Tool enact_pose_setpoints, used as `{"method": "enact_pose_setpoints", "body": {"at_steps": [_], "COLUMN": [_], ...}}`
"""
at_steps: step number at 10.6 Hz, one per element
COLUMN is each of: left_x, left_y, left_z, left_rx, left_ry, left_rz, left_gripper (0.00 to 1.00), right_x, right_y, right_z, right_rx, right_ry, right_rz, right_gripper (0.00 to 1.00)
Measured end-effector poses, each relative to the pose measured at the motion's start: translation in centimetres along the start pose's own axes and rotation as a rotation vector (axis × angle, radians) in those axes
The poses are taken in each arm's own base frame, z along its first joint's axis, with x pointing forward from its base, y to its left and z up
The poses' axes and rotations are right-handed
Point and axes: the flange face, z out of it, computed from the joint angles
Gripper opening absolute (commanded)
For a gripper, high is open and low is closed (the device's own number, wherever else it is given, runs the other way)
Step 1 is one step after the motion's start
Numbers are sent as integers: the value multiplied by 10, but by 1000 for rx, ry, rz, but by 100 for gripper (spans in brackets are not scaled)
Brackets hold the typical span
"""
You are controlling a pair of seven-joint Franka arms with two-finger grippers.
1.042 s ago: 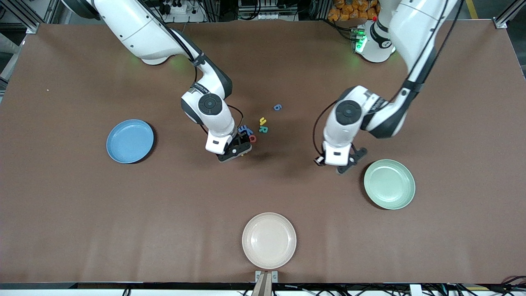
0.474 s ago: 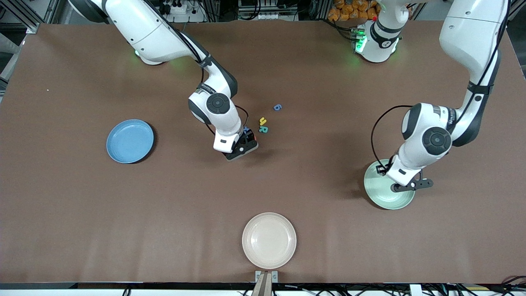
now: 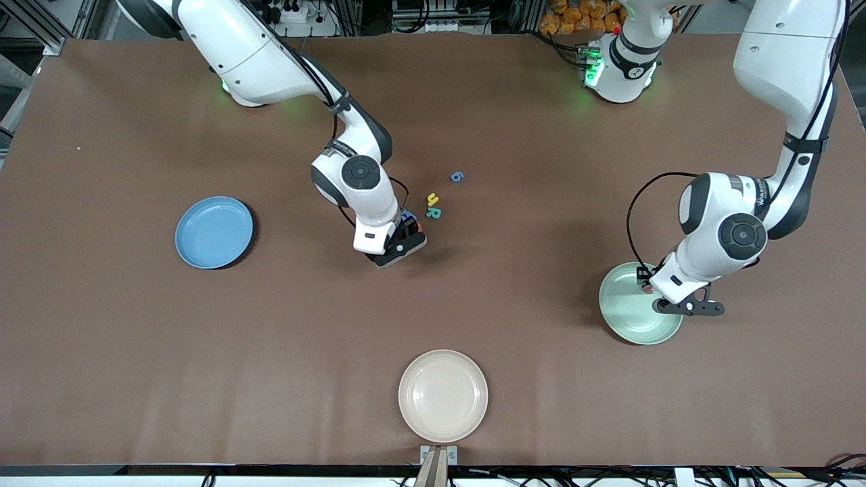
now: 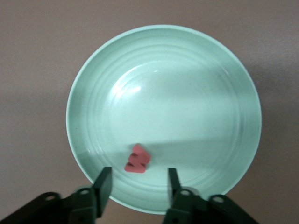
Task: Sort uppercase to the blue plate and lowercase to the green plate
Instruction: 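Carry the pink W to the green plate while the right gripper grasps H, then release the W on the green plate while the right gripper lifts H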
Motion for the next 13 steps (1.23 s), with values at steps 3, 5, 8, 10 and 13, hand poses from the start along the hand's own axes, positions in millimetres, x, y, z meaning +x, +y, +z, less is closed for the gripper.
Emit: {"method": "enact_pose_setpoints", "body": {"at_steps": [3, 5, 8, 10, 13], "left_x": [10, 9, -20, -56, -115], "left_y": [19, 62, 155, 224, 289], "left_z": [-30, -68, -110, -108, -104], "left_rx": [-4, -27, -38, -38, 1], "left_ry": [-50, -68, -97, -144, -175], "left_rz": [23, 18, 109, 181, 330], "left_gripper": [100, 100, 100, 100, 100], "right_x": [0, 1, 2, 2, 2], "right_y": [-4, -5, -5, -5, -9], "right_z": [2, 2, 1, 1, 1], "right_rx": [1, 1, 0, 0, 0], "right_ry": [0, 1, 3, 3, 5], "right_rz": [-10, -11, -12, -16, -56], "right_gripper": [63, 57, 57, 57, 57]}}
